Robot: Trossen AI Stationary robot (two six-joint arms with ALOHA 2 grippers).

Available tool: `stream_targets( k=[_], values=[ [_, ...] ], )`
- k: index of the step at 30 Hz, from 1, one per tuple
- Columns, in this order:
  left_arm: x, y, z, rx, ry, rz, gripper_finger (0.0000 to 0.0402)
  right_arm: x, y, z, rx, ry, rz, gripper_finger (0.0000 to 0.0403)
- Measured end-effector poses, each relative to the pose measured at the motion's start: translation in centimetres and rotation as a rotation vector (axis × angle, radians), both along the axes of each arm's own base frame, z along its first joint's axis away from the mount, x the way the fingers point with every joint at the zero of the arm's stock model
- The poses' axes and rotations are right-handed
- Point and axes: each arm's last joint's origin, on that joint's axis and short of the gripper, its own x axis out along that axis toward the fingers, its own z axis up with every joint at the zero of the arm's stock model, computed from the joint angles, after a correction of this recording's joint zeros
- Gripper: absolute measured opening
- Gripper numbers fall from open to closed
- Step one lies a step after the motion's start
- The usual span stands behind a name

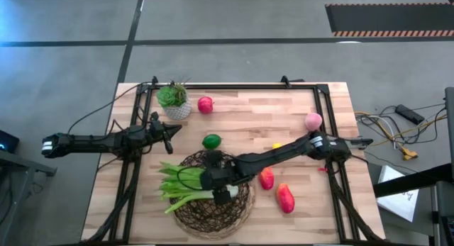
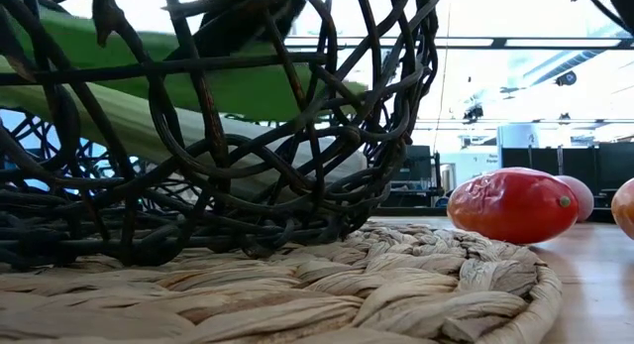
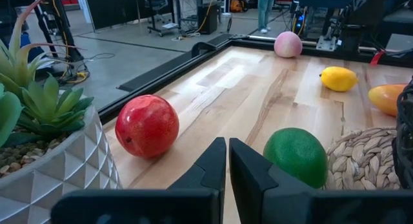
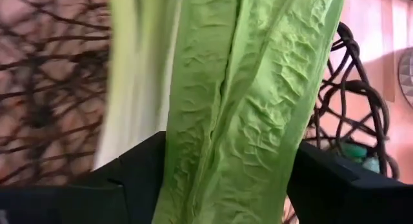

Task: Build produce basket
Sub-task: Put the lettuce into the mesh basket

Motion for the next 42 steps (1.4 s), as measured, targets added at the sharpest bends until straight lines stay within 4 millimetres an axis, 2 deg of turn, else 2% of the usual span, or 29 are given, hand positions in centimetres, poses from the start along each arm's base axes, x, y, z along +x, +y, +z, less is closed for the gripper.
stream_targets(
  k=[4, 10, 12, 25, 35, 42],
  values=[
    [0.0, 0.0, 0.0, 0.0, -0.003, -0.001, 0.0004, -1.0, 1.1, 0.2, 0.018, -0.017, 0.01, 0.0265],
    [0.0, 0.0, 0.0, 0.0, -0.002, 0.0, 0.0004, -0.3, 1.0, -3.2, -0.076, -0.115, -0.062, 0.0255],
    [0.0, 0.0, 0.0, 0.0, -0.002, 0.0, 0.0004, -0.1, 0.7, -3.8, -0.098, -0.129, -0.06, 0.0256],
    [0.0, 0.0, 0.0, 0.0, -0.002, -0.001, 0.0004, 0.7, -0.4, -2.1, -0.035, -0.184, -0.14, 0.0283],
    [0.0, 0.0, 0.0, 0.0, -0.002, 0.0, 0.0004, 0.8, -0.6, -2.1, 0.031, -0.175, -0.136, 0.0284],
    [0.0, 0.0, 0.0, 0.0, -0.002, 0.0, 0.0004, 0.8, -0.5, -2.2, 0.072, -0.161, -0.123, 0.0333]
  ],
)
